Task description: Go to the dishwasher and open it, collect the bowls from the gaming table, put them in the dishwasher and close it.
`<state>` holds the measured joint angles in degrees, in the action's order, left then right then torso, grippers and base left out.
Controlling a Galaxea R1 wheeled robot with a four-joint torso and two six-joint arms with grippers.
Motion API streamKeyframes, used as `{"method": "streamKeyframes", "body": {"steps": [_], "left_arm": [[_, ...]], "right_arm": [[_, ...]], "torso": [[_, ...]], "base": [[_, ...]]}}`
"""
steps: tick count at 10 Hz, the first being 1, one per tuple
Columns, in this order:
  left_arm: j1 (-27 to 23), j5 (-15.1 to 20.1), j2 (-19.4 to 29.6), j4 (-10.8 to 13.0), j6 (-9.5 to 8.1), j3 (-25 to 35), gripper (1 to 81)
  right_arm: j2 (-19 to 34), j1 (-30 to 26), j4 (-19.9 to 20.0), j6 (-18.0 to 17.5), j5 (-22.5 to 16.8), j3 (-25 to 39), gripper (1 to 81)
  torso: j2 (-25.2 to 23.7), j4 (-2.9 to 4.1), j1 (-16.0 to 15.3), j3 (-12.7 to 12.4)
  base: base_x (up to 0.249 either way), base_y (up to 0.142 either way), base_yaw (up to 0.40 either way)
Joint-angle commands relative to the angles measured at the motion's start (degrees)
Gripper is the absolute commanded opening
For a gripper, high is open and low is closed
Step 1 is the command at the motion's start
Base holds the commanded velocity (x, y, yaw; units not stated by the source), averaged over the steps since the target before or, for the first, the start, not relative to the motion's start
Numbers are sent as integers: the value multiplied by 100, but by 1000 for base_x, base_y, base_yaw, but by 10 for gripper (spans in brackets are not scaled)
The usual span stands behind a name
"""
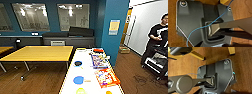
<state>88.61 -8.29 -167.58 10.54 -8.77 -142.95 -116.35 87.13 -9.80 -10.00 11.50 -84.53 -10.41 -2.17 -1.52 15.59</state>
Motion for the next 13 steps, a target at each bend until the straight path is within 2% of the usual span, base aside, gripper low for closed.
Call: {"method": "streamKeyframes", "body": {"steps": [1,2,3,5,6,8,10,11,13], "left_arm": [[-182,275,32,-17,24,39,811],[-182,276,23,-17,24,39,811],[-182,275,14,-17,24,39,811],[-182,275,14,-17,24,39,811],[-182,284,14,-26,24,30,811],[-182,284,14,-35,24,30,811],[-182,284,6,-44,16,30,811],[-182,276,-4,-44,24,30,811],[-182,284,-4,-44,15,30,811]], "right_arm": [[1612,-1068,409,-292,98,1361,811],[1865,-1323,609,-292,73,1440,811],[2078,-1648,901,-292,2,1440,811],[2297,-2466,1305,-301,-420,1396,811],[2315,-2982,1471,-301,-785,1388,811],[2315,-4064,1797,-310,-1752,1388,811],[2280,-4821,1911,-336,-2333,1396,811],[2280,-5112,1947,-388,-2484,1422,811],[2280,-5586,1973,-476,-2765,1406,811]], "torso": [[0,0,2,377],[0,0,0,168],[2,0,-4,267],[4,0,-4,335],[6,0,-6,328],[6,0,-6,330],[6,0,-9,332],[6,0,-9,652],[9,0,-9,967]], "base": [[0,0,0],[0,0,0],[0,0,0],[0,0,0],[0,0,0],[0,0,0],[0,0,0],[0,0,0],[0,0,0]]}}
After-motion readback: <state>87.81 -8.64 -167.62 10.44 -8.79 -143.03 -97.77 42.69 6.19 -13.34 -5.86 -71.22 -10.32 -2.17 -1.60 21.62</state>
